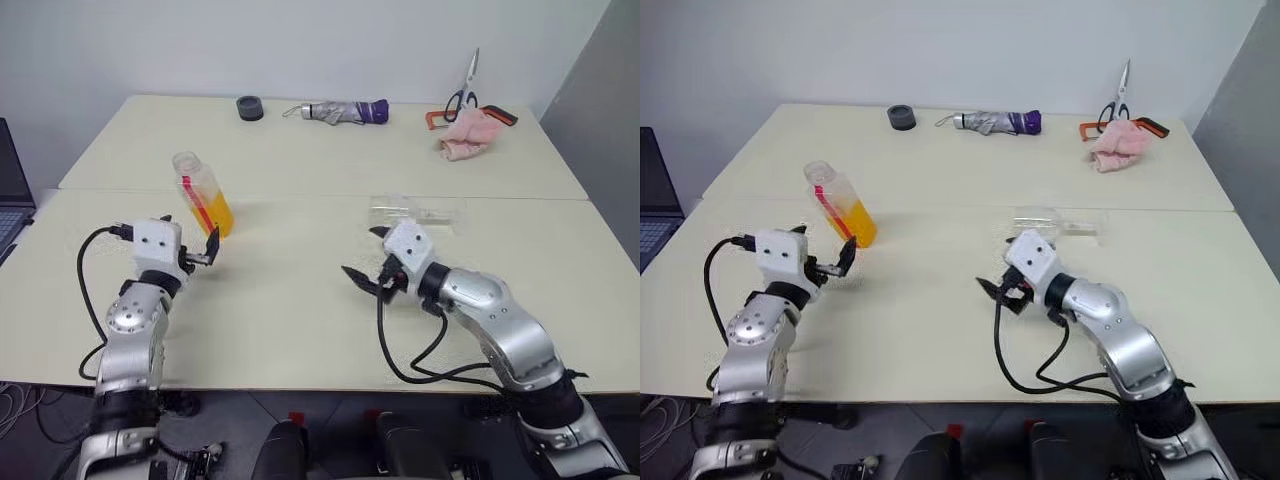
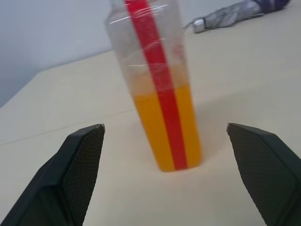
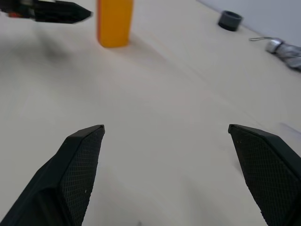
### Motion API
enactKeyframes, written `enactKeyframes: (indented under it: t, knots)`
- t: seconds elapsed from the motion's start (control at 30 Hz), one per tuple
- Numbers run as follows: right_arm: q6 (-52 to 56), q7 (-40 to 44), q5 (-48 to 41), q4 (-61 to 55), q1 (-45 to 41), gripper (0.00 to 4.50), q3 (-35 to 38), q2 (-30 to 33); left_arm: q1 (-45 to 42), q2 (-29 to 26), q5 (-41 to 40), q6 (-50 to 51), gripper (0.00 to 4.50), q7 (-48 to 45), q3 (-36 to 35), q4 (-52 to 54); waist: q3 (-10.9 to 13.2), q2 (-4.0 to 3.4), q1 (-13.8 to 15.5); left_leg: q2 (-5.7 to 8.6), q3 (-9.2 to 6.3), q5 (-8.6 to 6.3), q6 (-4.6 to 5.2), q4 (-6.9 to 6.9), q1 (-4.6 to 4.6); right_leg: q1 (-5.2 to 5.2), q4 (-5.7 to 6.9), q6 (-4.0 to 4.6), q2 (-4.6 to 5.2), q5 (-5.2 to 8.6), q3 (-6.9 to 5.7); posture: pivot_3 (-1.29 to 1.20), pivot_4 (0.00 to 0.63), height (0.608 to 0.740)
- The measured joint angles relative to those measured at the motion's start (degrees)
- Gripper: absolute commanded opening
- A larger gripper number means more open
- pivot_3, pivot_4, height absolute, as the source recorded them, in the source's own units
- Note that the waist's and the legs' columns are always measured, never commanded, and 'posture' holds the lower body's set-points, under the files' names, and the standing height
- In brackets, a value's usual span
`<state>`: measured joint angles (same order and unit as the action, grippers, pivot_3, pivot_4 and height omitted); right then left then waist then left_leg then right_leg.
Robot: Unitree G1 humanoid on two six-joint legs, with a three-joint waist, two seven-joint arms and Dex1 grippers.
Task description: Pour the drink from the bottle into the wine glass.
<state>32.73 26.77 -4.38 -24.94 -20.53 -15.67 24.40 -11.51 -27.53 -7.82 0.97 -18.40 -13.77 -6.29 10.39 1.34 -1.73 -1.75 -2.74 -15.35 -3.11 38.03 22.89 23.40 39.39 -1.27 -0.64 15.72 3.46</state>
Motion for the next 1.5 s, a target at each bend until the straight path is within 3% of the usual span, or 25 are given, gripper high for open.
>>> enactKeyframes:
  t: [0.2, 0.43, 0.67, 1.03, 1.13, 1.5]
  knots:
    - [-7.11, -5.50, 11.84, -0.72, 5.62, 4.50, 1.53, 7.13, 5.54, -1.15, -4.30, 4.01, 4.45, -8.67, 2.14, 8.55, 0.00, 0.00, 0.06, 0.01, 0.20, 0.00, -0.01, -0.01, -0.01, -0.03, -0.01, -0.02, -0.02, 0.01, -0.04, 0.00, 0.150, 0.740]
    - [-13.86, -14.39, 35.52, 13.33, 0.46, 4.50, -5.01, 12.73, -1.00, -5.97, -12.67, 12.80, 4.45, -24.45, 7.72, 10.85, 0.00, 0.00, -0.11, -0.02, 0.38, 0.01, -0.01, -0.03, -0.14, -0.05, 0.03, -0.02, -0.12, 0.01, 0.08, 0.00, 0.150, 0.740]
    - [-21.15, -16.89, 45.86, 29.21, -6.93, 4.50, -9.42, 11.92, -6.75, -10.92, -14.91, 16.51, 4.45, -37.18, 12.46, 11.30, 0.01, 0.00, -0.32, -0.04, 0.48, 0.00, 0.01, -0.07, -0.09, 0.01, -0.10, 0.02, -0.14, 0.03, 0.22, 0.00, 0.150, 0.740]
    - [-28.00, -24.67, 53.23, 53.36, -19.61, 4.50, -13.29, 5.39, -9.27, -8.74, -13.89, 17.28, 4.45, -38.31, 16.00, 11.27, 0.01, 0.00, -0.38, -0.03, 0.51, 0.00, 0.01, -0.06, -0.07, 0.01, -0.15, 0.03, -0.12, 0.01, 0.27, 0.00, 0.150, 0.740]
    - [-29.06, -26.89, 53.86, 58.22, -21.69, 3.95, -13.50, 4.57, -9.51, -8.52, -13.61, 17.27, 4.50, -38.24, 16.02, 11.26, 0.00, 0.00, -0.45, -0.03, 0.51, 0.00, 0.01, -0.06, -0.08, 0.01, -0.14, 0.04, -0.11, 0.01, 0.27, 0.00, 0.150, 0.740]
    - [-31.95, -30.67, 53.85, 67.59, -25.94, 0.10, -13.71, 1.78, -9.71, -6.97, -13.39, 17.41, 4.50, -36.83, 16.02, 11.27, -0.02, 0.04, -1.29, -0.02, 0.52, 0.01, 0.01, -0.01, -0.20, -0.04, 0.07, 0.03, -0.11, 0.01, 0.32, 0.00, 0.150, 0.740]
